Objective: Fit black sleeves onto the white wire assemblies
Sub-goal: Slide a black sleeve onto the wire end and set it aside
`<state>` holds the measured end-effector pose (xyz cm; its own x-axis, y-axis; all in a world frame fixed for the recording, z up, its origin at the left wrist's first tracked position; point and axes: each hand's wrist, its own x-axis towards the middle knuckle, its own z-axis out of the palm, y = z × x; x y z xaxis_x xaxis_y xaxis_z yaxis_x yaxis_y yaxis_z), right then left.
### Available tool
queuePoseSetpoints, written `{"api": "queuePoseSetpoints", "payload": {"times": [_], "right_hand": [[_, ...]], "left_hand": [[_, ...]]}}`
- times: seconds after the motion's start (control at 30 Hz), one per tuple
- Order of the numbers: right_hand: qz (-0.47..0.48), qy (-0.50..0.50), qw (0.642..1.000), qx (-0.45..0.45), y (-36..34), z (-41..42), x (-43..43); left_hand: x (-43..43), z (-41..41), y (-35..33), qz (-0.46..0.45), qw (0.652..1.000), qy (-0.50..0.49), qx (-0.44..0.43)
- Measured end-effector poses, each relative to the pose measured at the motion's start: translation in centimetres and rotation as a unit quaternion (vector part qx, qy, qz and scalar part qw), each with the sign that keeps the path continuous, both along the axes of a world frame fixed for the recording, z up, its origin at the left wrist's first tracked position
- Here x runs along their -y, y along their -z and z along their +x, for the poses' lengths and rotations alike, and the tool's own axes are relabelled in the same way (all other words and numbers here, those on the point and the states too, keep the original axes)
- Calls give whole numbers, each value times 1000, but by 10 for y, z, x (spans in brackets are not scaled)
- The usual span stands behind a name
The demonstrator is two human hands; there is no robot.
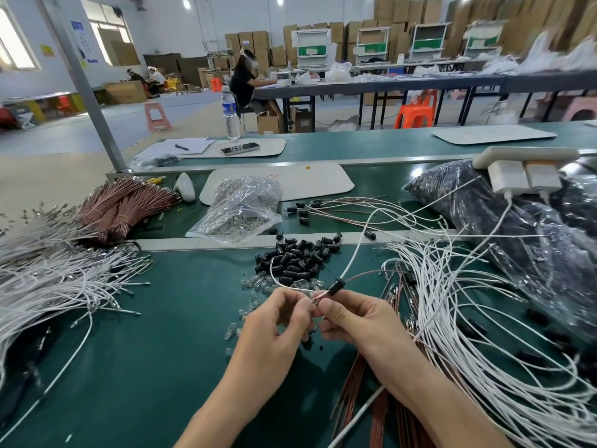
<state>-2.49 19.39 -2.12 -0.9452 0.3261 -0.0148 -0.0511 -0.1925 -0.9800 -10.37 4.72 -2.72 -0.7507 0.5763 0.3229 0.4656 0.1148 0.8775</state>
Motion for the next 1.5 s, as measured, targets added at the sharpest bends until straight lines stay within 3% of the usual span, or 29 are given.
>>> {"api": "queuePoseSetpoints", "payload": {"times": [0.23, 0.33, 0.43, 0.57, 0.83, 1.0, 1.37, 1.43, 1.5], "right_hand": [[-3, 25, 1000, 1, 1, -1, 0], [-43, 56, 997, 3, 1, -2, -2], [-86, 74, 994, 0, 0, -2, -5], [-103, 74, 992, 10, -1, -3, -4], [-143, 67, 987, 14, -2, -5, -7], [-192, 45, 980, 10, -3, -5, -9], [-224, 23, 974, 5, -2, -3, -14], [-221, 24, 975, 5, -1, -3, -14], [-220, 25, 975, 5, -1, -4, -13]], "left_hand": [[4, -3, 1, -38, 998, -19, -35], [16, -22, 6, -161, 962, -159, -155], [25, -40, 12, -272, 924, -235, -131], [19, -50, 15, -330, 909, -224, -116], [8, -54, 11, -324, 911, -187, -173], [-1, -57, 1, -377, 884, -182, -206], [5, -57, 9, -309, 900, -165, -259], [4, -50, 4, -237, 921, -168, -261], [0, -36, -2, -97, 965, -163, -183]]}}
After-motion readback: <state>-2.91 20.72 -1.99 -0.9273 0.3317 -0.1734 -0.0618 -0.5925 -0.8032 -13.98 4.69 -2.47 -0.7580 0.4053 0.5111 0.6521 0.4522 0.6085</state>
